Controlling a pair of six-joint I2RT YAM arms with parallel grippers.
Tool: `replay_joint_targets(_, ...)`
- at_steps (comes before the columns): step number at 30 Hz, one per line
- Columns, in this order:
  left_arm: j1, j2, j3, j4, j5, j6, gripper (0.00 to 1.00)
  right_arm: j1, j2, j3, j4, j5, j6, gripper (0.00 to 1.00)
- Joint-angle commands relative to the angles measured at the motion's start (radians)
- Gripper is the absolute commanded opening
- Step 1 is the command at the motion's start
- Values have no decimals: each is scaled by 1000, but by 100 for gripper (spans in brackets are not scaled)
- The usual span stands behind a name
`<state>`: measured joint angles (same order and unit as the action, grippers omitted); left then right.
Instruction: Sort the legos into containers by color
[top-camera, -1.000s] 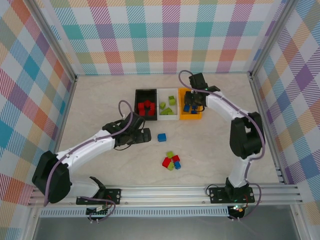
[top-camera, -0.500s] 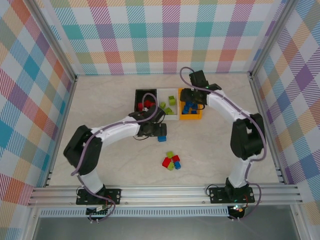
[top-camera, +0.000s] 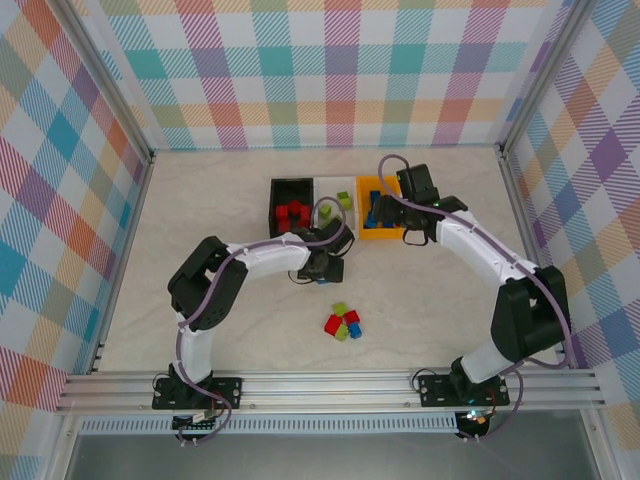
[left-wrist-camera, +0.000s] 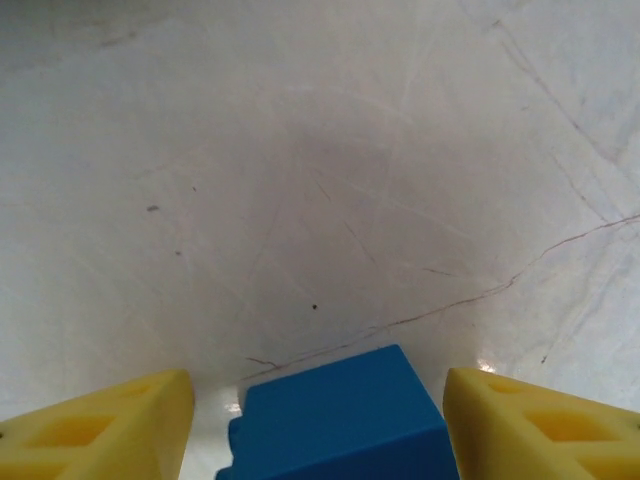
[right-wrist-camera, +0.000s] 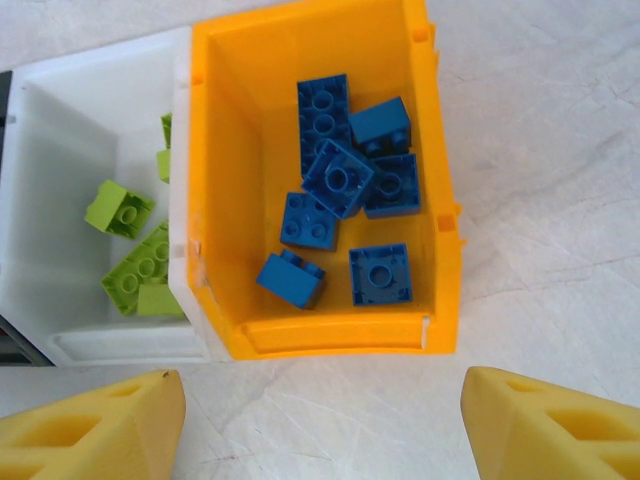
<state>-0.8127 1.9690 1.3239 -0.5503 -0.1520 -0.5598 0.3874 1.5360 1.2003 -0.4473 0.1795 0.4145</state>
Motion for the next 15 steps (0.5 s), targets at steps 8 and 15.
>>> replay_joint_targets(8, -13, -26, 56, -39, -38, -47, 48, 7, -115, -65, 39, 93, 77, 73)
replay_joint_targets(15, -13, 33, 319, -41, -33, -42, 47, 2, -265, -222, 63, 190, 178, 73)
